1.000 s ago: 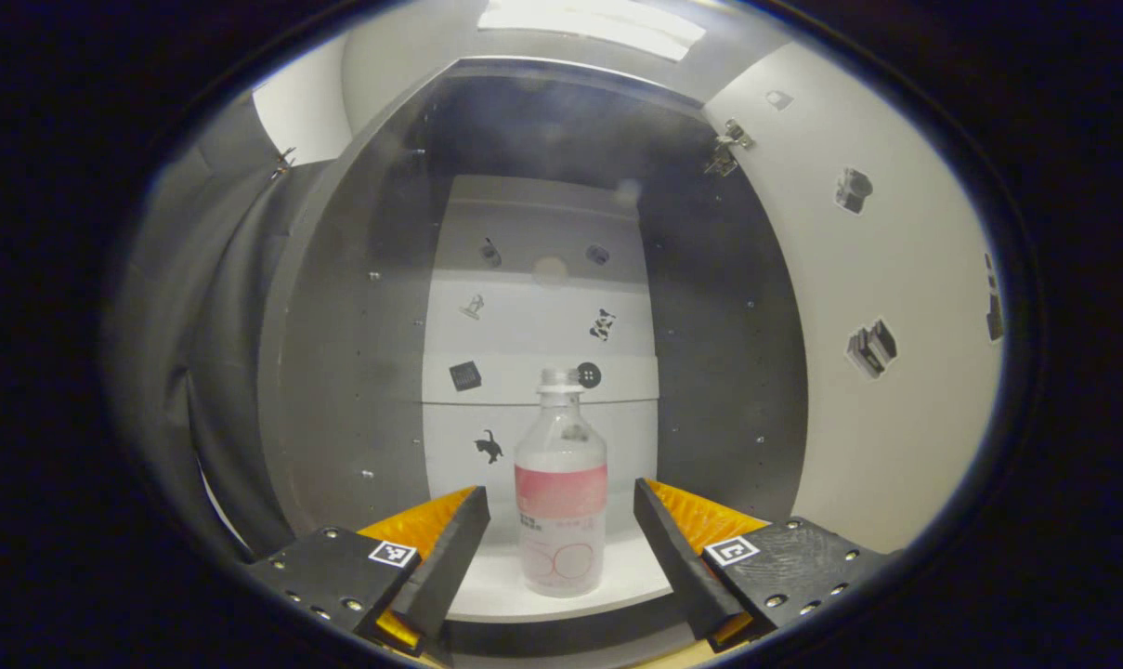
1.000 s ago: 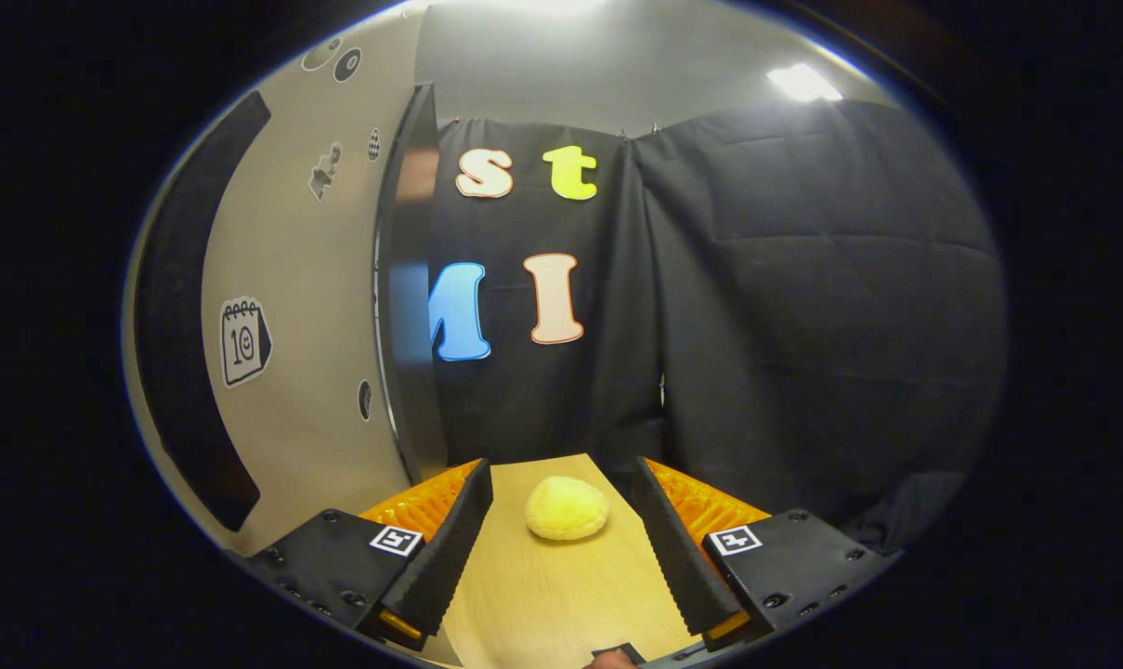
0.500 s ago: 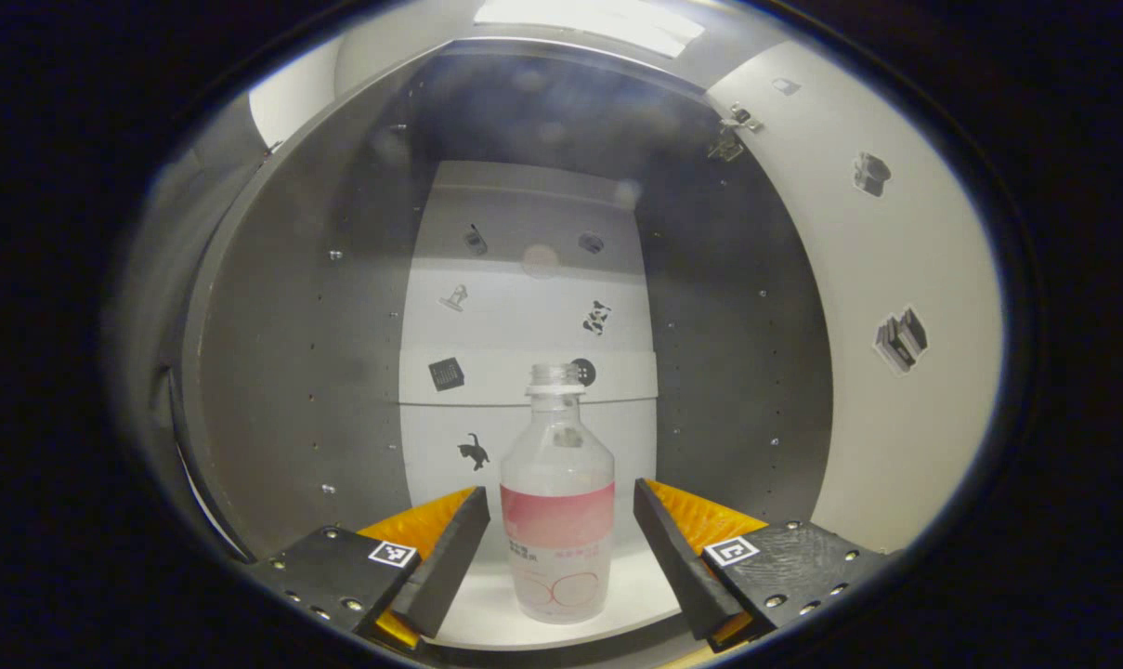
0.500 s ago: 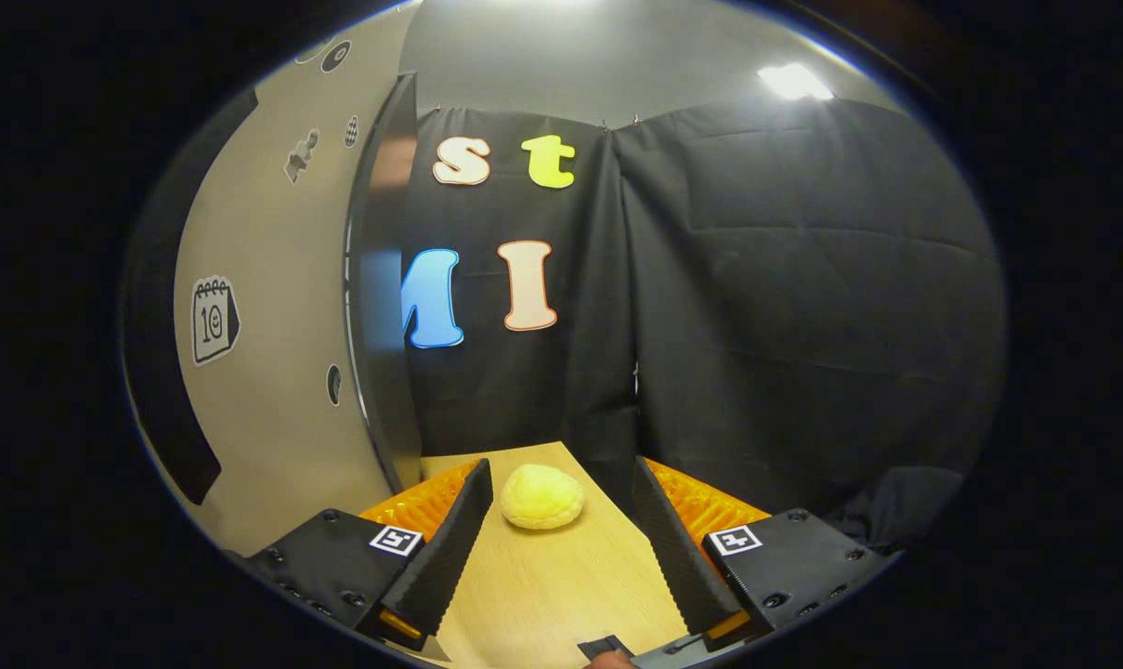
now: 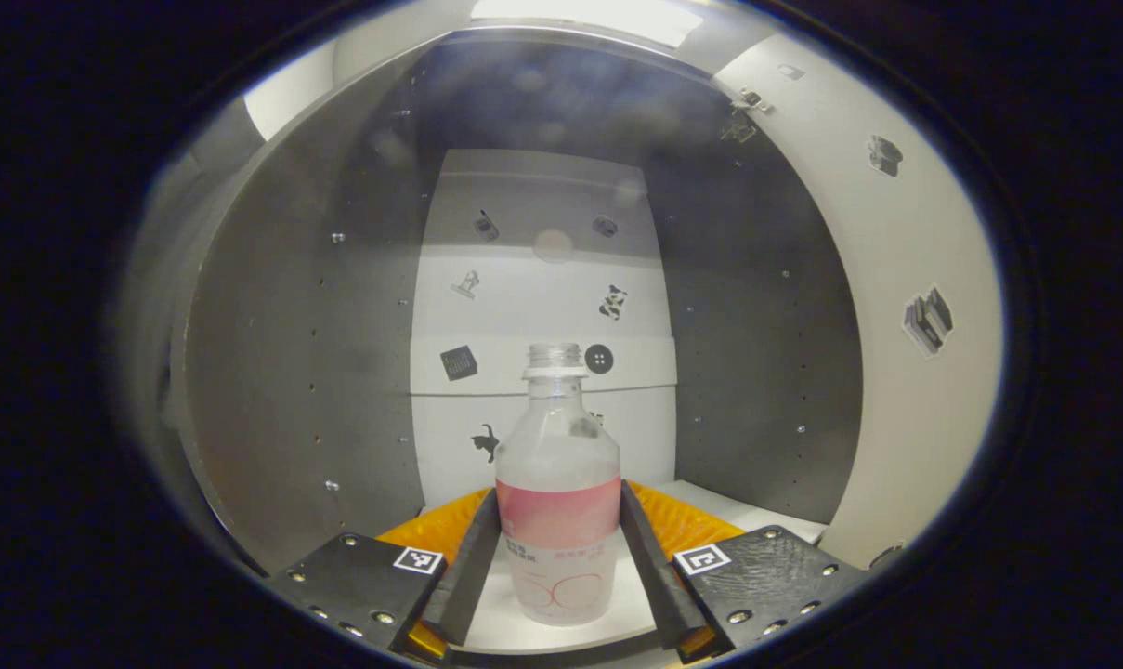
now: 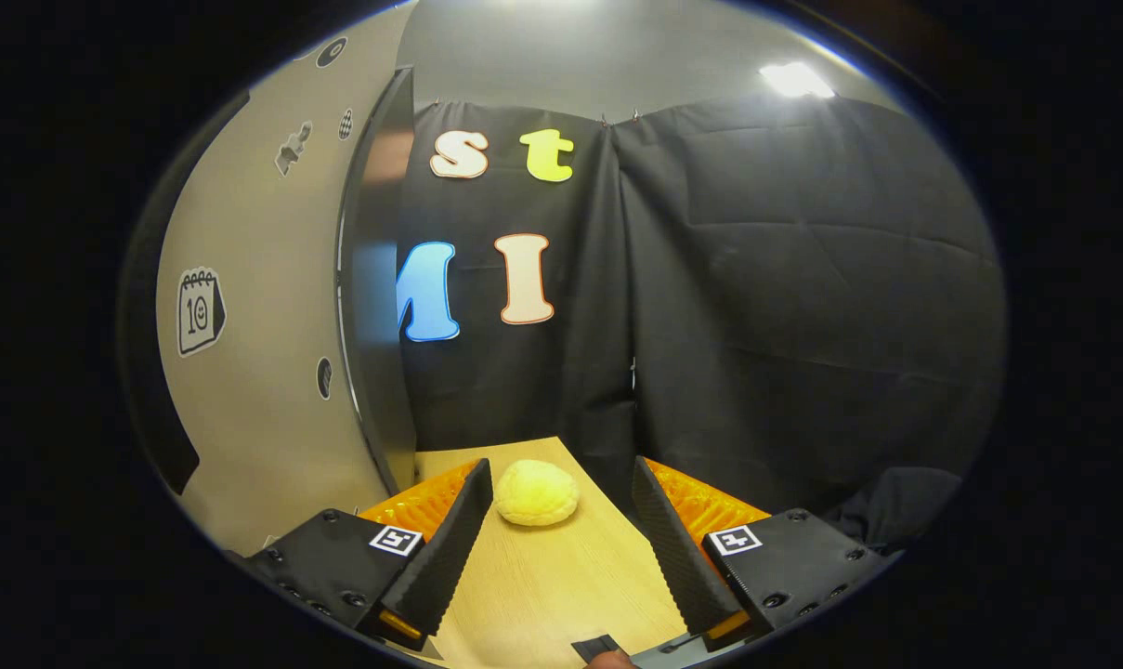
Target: Open the cabinet door with the right hand, grasp the bottle in the cabinet with the left hand and place it on the coaster, then close the cabinet door with the right hand.
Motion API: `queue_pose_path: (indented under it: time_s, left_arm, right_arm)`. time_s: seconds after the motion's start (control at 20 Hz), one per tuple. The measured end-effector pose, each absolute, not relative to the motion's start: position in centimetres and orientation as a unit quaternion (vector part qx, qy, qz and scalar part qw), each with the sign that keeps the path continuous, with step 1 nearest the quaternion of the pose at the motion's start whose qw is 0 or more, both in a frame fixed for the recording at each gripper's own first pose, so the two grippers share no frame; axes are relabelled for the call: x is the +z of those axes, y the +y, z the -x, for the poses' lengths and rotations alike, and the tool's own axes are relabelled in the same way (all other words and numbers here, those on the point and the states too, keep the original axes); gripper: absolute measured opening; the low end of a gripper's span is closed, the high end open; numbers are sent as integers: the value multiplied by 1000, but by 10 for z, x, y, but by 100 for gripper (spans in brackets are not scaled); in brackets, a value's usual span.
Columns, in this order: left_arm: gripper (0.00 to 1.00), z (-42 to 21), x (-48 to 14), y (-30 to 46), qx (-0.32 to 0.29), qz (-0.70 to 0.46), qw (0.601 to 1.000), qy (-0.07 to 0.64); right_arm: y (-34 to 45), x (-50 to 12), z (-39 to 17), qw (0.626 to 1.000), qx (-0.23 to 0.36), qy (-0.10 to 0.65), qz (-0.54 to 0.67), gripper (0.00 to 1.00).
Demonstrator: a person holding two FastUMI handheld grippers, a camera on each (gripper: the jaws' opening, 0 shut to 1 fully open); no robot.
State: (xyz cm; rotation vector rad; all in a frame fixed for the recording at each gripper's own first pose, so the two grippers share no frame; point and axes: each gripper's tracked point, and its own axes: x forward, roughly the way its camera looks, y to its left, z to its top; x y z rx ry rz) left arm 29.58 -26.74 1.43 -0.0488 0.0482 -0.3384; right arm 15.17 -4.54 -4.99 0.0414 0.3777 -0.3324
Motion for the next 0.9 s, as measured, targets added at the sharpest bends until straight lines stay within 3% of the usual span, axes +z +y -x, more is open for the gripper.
queue_pose_path:
  time_s: [0.4,0.45,0.9]
  left_arm:
    - [74,-272,26,-263,-184,45,982,13]
    - [75,-265,26,-259,-182,46,982,12]
    - [73,-166,29,-214,-94,24,995,7]
  right_arm:
    - [-49,-49,-155,969,-175,175,-16,93]
    - [-50,-48,-156,970,-175,171,-16,96]
    - [-79,-57,-154,980,-107,160,-38,93]
